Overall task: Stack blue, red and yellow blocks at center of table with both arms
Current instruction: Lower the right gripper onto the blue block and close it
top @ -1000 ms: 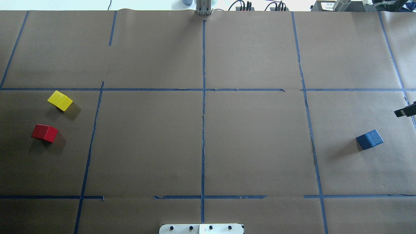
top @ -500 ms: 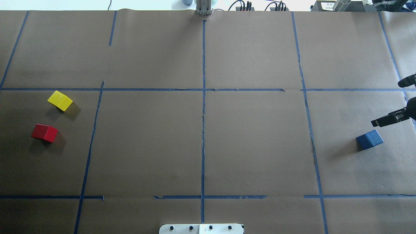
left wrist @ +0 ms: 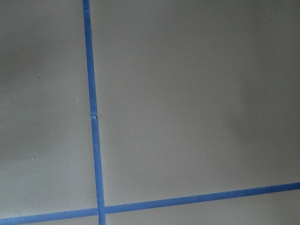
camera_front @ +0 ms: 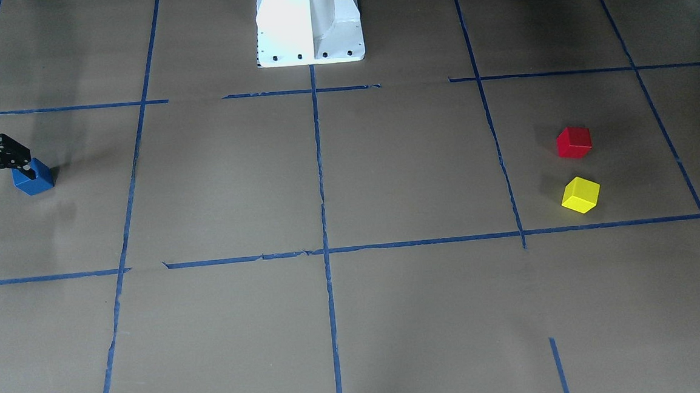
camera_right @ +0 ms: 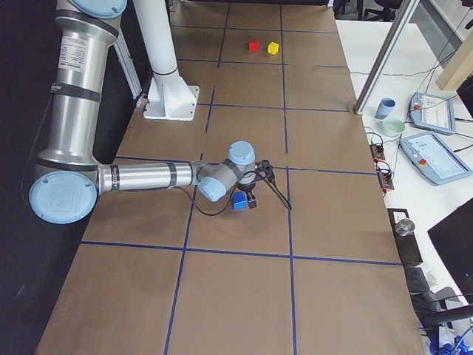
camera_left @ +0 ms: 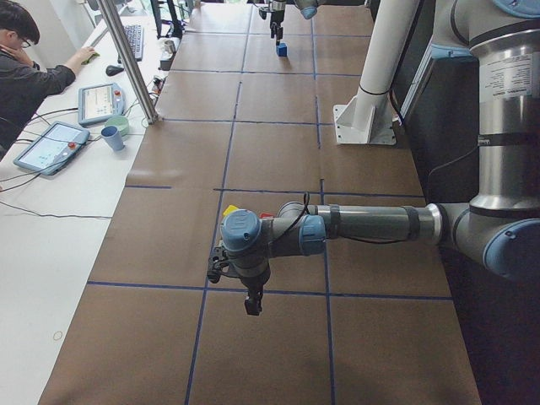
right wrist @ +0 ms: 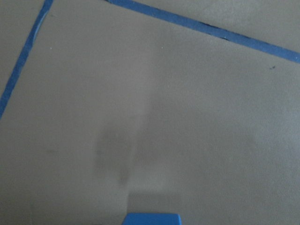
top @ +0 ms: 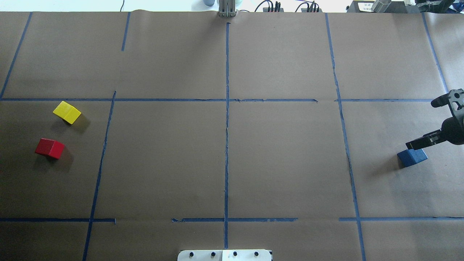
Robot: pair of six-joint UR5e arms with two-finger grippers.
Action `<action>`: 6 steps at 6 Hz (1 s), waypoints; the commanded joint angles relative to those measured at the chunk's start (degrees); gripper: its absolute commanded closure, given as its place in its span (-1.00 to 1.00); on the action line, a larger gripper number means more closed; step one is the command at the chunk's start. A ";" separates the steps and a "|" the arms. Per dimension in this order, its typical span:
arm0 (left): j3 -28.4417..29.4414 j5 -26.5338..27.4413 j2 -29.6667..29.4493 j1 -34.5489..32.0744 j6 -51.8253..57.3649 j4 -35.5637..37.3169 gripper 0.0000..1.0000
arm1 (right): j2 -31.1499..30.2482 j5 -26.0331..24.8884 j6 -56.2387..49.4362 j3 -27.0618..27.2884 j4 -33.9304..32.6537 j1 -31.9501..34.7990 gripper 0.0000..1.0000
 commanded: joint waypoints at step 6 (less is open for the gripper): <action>0.09 0.00 -0.07 0.06 0.00 -0.15 -1.00 | -1.81 -2.53 -0.31 -0.23 -0.43 -3.93 0.95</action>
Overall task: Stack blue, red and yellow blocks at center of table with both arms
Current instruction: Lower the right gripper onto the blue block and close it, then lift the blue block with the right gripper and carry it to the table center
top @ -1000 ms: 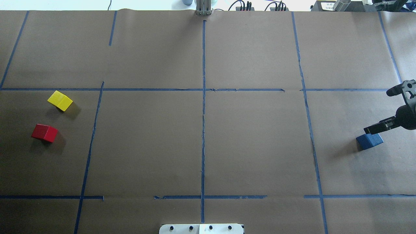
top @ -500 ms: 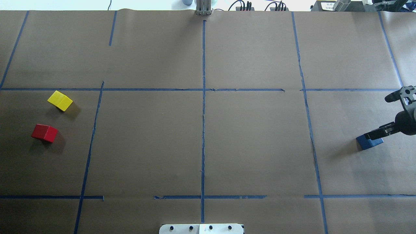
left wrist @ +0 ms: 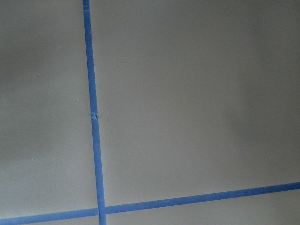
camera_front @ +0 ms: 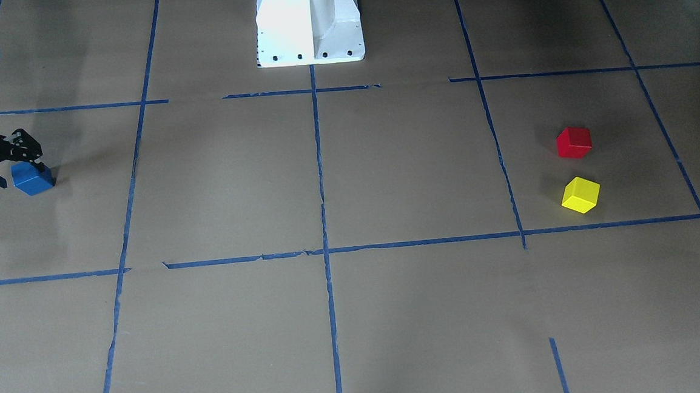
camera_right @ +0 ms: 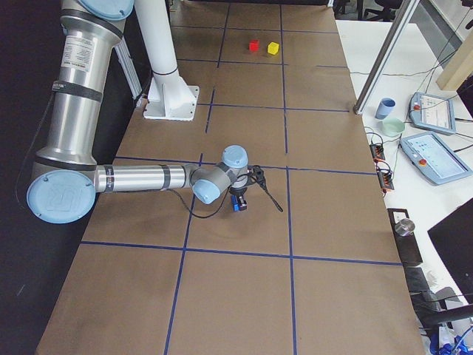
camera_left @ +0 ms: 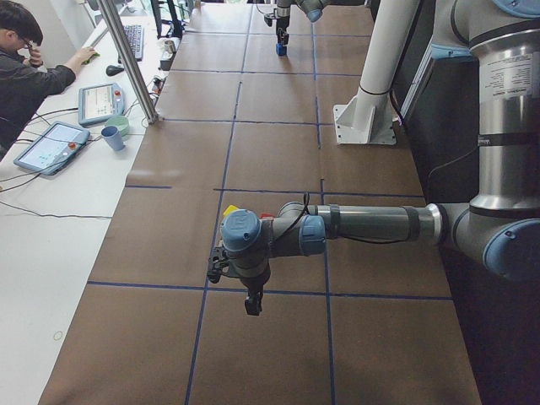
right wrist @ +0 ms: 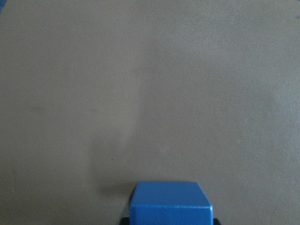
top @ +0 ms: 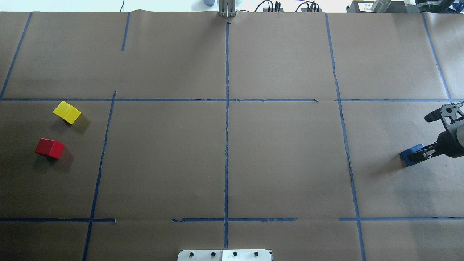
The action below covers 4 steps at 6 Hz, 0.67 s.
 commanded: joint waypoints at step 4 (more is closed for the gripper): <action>-0.43 -0.09 -0.07 0.00 0.00 -0.15 -1.00 | 8.29 -0.28 5.59 11.46 -16.13 0.30 1.00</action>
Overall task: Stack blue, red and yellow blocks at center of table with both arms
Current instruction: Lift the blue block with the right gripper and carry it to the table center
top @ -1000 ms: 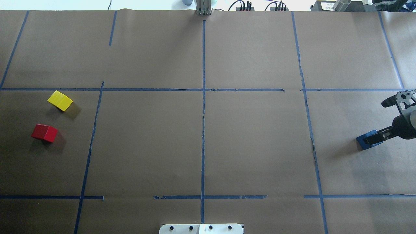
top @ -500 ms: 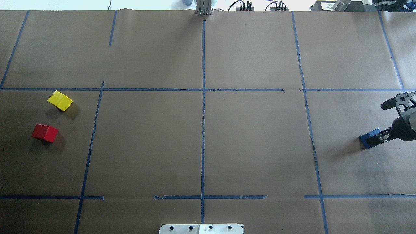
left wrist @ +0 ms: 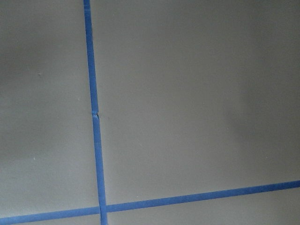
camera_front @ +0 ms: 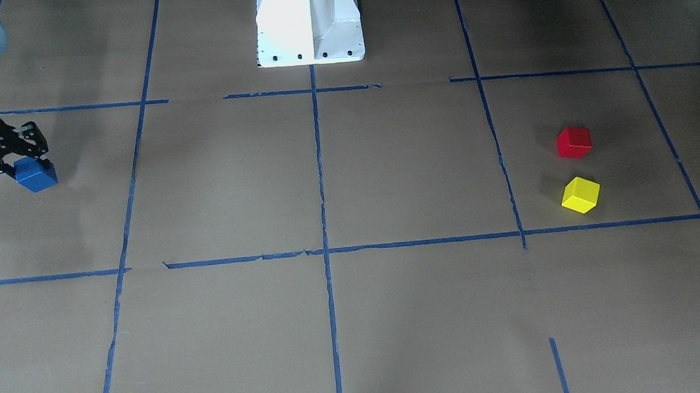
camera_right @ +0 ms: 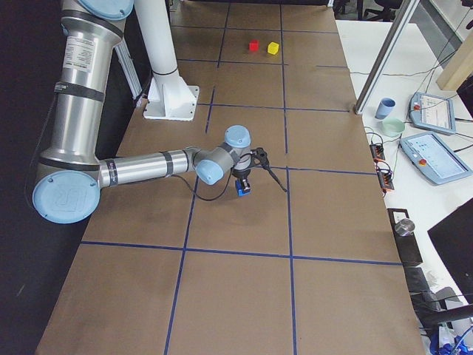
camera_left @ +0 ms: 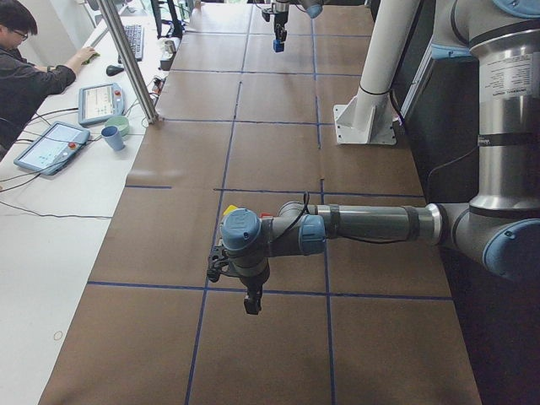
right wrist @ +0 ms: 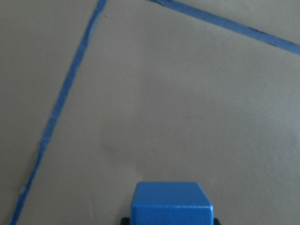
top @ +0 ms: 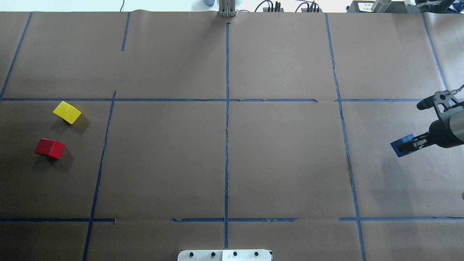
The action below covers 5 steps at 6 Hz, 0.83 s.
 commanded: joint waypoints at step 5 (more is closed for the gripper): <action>-0.20 0.00 -0.09 0.18 0.00 -0.02 -1.00 | 50.58 -15.12 33.89 -15.30 -30.76 -19.61 1.00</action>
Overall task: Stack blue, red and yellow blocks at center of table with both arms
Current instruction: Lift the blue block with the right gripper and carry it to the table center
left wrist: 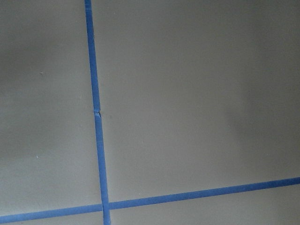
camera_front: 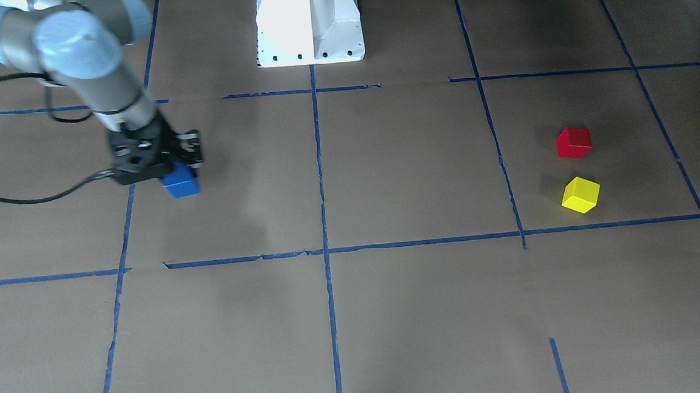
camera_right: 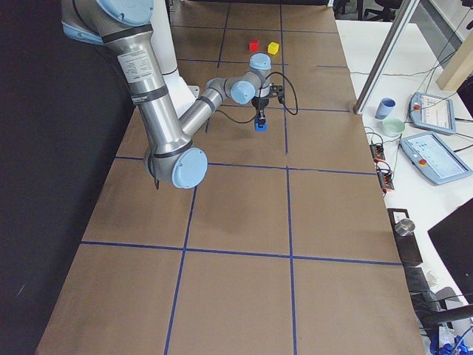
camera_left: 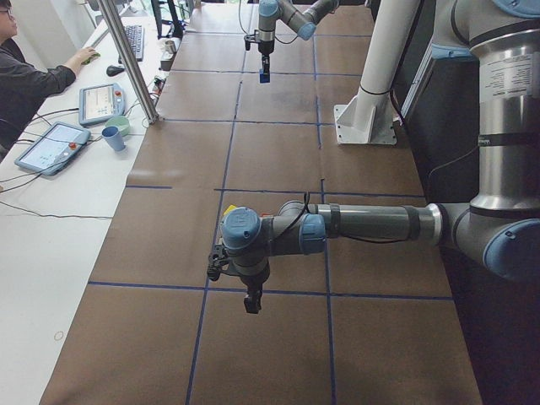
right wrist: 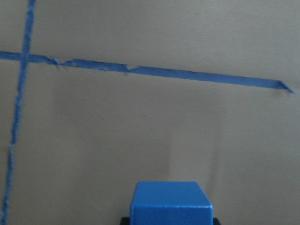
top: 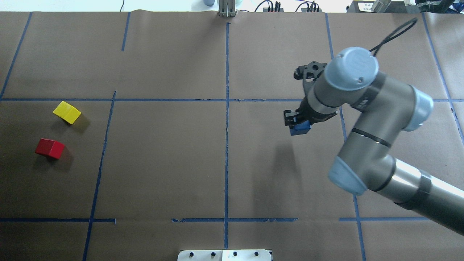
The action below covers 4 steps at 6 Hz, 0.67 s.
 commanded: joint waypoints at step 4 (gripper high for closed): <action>0.09 0.00 0.03 0.25 0.00 0.00 -1.00 | 20.79 -5.73 12.19 -21.39 -0.66 -8.19 0.97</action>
